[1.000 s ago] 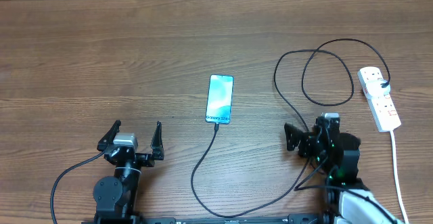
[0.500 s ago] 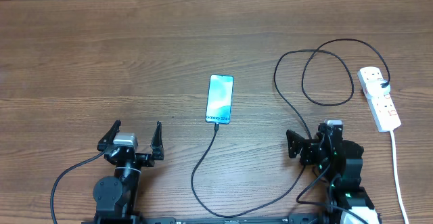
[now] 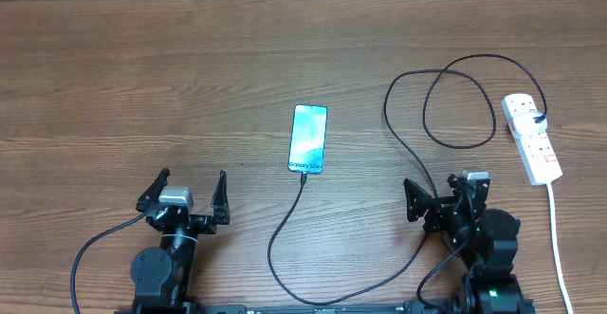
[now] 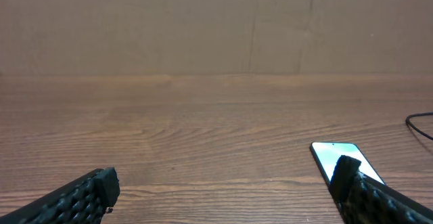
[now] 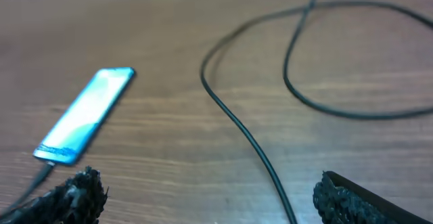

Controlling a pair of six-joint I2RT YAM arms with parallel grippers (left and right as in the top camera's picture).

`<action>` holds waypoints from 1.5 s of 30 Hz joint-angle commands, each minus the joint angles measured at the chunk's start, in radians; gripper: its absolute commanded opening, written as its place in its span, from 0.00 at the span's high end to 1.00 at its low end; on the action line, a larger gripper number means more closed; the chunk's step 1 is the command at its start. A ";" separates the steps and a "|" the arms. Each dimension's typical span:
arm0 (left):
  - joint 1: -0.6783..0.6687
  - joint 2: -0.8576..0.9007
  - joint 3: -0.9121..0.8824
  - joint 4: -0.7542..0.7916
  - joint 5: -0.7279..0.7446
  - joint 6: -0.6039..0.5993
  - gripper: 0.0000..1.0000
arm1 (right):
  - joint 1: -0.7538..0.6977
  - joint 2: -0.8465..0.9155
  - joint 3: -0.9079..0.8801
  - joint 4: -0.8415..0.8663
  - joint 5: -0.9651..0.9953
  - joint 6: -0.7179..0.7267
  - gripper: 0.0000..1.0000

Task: Plug charger to phone and switch on socket

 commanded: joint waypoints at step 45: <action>0.006 -0.011 -0.004 -0.001 -0.003 0.019 0.01 | 0.025 -0.420 -0.010 0.011 -0.036 0.052 0.00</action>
